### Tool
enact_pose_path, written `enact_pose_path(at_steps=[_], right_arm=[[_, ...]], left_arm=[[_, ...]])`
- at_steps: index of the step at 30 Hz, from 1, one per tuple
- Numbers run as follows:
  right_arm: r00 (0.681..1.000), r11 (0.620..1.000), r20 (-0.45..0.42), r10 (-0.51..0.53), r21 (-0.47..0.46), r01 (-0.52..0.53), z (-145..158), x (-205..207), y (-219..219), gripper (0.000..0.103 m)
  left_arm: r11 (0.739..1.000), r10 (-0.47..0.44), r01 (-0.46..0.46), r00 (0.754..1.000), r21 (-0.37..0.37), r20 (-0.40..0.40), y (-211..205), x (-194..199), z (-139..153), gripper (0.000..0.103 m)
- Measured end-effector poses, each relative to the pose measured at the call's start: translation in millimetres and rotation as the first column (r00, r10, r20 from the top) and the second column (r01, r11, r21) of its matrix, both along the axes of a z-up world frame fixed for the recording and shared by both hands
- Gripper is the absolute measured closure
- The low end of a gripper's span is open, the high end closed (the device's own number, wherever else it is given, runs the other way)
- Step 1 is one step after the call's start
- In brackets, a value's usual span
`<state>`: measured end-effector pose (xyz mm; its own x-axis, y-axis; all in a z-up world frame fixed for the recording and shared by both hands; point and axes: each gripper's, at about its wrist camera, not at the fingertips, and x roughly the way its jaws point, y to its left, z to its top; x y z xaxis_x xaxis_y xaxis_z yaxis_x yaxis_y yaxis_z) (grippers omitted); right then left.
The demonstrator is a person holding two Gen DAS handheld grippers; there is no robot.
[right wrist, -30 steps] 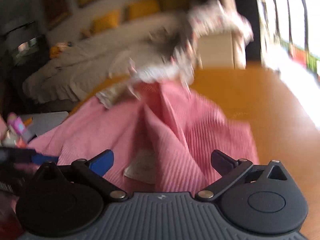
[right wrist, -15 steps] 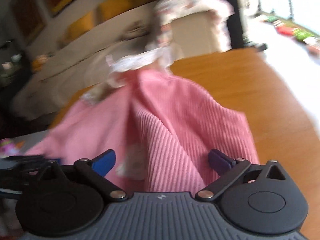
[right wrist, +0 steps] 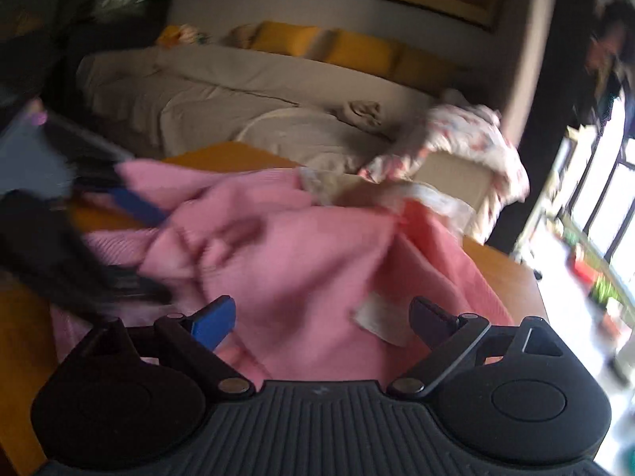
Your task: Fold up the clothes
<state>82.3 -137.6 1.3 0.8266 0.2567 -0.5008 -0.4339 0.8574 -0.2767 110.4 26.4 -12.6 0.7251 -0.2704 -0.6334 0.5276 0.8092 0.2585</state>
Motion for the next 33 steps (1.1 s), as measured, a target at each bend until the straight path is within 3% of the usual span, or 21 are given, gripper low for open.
enact_pose_path(at_steps=[2,6,11,15,19,22,25,28,29,32,33], right_arm=[[0.999,0.999,0.032,0.005,-0.049,-0.003,-10.0,1.7,22.1,0.008],[0.999,0.994,0.048,-0.022,-0.104,0.027,-23.4,4.5,30.5,0.008],[0.978,0.979,0.048,-0.204,-0.005,0.204,-19.4,15.0,-0.4,0.008],[0.932,0.932,0.061,-0.357,0.092,0.351,-14.9,16.8,-27.1,0.008],[0.880,0.893,0.160,-0.447,0.147,0.426,-5.9,-8.0,-46.8,0.008],[0.839,0.873,0.244,-0.486,0.176,0.455,2.4,-33.5,-60.3,0.008],[0.852,0.878,0.216,-0.478,0.147,0.455,6.4,-53.2,-80.2,0.008],[0.911,0.914,0.073,-0.406,0.058,0.402,-6.0,-60.3,-96.3,0.008],[0.924,0.924,0.024,-0.382,0.027,0.381,-12.0,-63.2,-103.1,0.008],[0.951,0.953,-0.070,-0.303,-0.018,0.302,-23.9,-85.3,-120.5,0.006],[0.956,0.957,-0.078,-0.284,0.032,0.287,-15.0,-80.3,-121.2,0.003]], left_arm=[[0.999,0.013,-0.015,0.999,0.041,0.045,-2.7,6.6,0.5,0.092],[0.997,0.059,-0.065,0.985,0.032,0.162,8.6,16.2,31.1,0.094],[0.991,0.127,-0.109,0.938,-0.072,0.322,33.1,6.0,99.4,0.095],[0.986,0.117,-0.067,0.927,-0.150,0.357,46.5,-27.1,129.5,0.095],[0.991,0.071,-0.035,0.956,-0.129,0.284,51.5,-70.9,108.9,0.095],[0.991,0.044,-0.022,0.986,-0.133,0.163,56.5,-87.3,79.3,0.095],[0.992,-0.004,0.003,1.000,-0.129,-0.008,63.1,-98.8,49.2,0.090],[0.989,-0.027,0.004,0.987,-0.150,-0.156,77.6,-110.7,26.3,0.074],[0.986,-0.034,0.002,0.981,-0.165,-0.192,84.8,-113.6,24.0,0.062],[0.953,-0.019,-0.061,0.965,-0.296,-0.262,118.6,-113.9,32.6,0.044],[0.932,-0.002,-0.096,0.963,-0.349,-0.269,132.2,-112.7,38.6,0.039]])
